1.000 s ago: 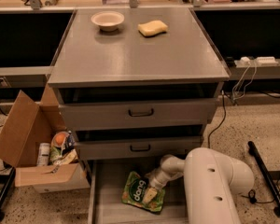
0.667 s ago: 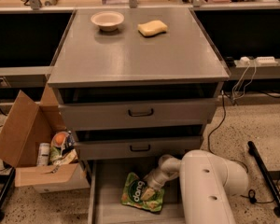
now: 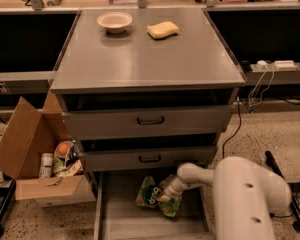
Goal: Pick green rice chip bag from bottom drawer and place on counter
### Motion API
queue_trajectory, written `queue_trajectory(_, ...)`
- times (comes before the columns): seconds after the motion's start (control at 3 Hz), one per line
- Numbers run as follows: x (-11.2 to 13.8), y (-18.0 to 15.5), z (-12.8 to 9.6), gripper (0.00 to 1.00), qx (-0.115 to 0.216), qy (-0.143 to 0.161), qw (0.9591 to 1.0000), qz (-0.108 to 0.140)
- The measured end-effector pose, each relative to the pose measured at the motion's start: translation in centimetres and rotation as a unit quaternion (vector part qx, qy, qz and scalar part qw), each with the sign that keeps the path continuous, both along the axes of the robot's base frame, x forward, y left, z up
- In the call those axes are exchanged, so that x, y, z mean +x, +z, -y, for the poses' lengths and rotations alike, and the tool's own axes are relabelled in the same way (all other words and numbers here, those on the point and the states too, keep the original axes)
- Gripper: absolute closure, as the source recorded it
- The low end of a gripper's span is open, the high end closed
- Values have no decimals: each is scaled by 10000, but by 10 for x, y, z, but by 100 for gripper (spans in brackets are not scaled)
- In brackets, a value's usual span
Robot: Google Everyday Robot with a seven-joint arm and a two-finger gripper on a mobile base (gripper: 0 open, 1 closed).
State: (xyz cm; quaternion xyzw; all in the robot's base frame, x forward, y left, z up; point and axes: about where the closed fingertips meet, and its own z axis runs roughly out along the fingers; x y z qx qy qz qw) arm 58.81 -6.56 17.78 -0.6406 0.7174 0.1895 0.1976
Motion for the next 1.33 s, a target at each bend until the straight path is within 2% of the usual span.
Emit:
queue_trajectory(0.33,26,81,29,100,-137,-200,9948,992)
queue_trajectory(0.67,2,133,39,100,-174,-116,9899,1399)
queue_trajectory(1.0,-32,155,40,100,-177,30,9888,1481)
queue_trajectory(1.33,-44,157,39,100,-178,90,9891,1457)
